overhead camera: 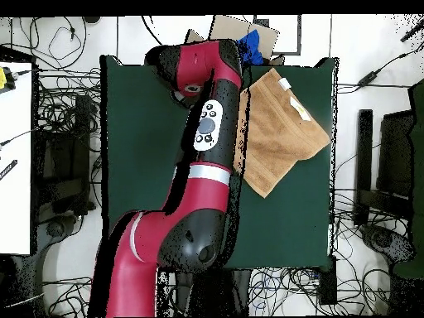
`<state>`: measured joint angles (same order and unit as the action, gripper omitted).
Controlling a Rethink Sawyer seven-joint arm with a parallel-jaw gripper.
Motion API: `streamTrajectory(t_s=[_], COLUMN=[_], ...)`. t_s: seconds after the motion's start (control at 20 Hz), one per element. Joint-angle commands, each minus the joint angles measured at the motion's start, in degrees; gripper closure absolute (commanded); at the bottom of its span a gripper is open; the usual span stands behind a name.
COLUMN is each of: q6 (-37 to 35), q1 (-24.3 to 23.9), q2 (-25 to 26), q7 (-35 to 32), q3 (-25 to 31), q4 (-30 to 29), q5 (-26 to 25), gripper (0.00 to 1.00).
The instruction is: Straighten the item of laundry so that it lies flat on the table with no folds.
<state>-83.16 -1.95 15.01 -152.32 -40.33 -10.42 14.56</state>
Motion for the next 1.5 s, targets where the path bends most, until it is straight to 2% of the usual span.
streamTrajectory(t_s=[0.05,0.4,0.55,0.6,0.8,1.0,1.2,1.5], q6=[-5.01,-3.66,-2.29,0.17,1.79,1.32,-0.81,-0.62], q1=[-0.60,0.37,0.65,0.96,0.29,-0.06,-1.54,-2.25], q2=[0.31,-1.35,-1.11,-0.84,1.61,2.33,4.97,6.42], q7=[3.02,5.78,3.60,0.65,-3.51,-4.38,-7.41,-9.92], q3=[-0.69,0.79,0.93,1.36,0.32,-0.29,-2.18,-2.29], q4=[-2.96,-6.56,-6.84,-7.41,-3.79,-2.71,2.21,4.24], q5=[-1.54,-3.83,-3.87,-3.98,-3.23,-2.96,-0.40,0.79], gripper=[0.00,0.00,0.00,0.00,0.00,0.00,0.00,0.00])
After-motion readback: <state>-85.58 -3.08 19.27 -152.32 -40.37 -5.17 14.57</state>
